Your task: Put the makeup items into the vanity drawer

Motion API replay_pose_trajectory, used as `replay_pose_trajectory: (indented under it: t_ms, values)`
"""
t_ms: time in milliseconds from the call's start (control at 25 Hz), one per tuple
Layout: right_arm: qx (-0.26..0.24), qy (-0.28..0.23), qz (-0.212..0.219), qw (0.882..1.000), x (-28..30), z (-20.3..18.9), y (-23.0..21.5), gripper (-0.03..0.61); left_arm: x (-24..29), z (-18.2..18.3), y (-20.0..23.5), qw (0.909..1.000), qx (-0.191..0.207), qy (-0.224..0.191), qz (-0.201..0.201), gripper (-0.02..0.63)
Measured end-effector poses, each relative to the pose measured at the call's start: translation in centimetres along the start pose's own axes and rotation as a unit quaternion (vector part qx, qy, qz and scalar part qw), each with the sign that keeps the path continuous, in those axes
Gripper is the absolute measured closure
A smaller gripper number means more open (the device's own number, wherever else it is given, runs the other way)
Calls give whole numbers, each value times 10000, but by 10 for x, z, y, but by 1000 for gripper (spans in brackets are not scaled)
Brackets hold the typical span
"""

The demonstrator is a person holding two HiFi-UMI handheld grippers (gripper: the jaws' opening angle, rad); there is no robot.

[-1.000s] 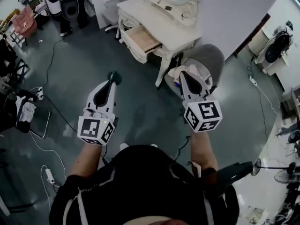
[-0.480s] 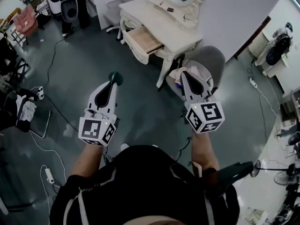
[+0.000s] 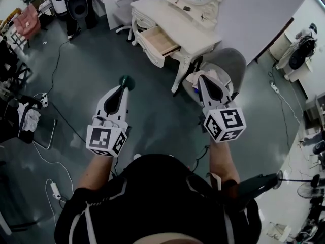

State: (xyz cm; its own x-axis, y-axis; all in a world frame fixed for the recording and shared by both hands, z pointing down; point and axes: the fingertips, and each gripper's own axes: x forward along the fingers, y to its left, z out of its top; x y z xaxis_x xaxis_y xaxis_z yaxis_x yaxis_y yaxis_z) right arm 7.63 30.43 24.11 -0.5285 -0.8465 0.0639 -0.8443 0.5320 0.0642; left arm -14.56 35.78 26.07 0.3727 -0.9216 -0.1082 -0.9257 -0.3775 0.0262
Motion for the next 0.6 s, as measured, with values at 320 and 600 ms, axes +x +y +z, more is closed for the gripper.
replay_pose_trajectory:
  t_ms: [320,600]
  values:
    - [-50,123,-116,9998,7,-3,14,574,-3,-4,19,9999,-89,-67,-113,592]
    - [-137,108,-200,9996,13,0,24,574,-11,-6,32,9994,-211,-150,-229,593]
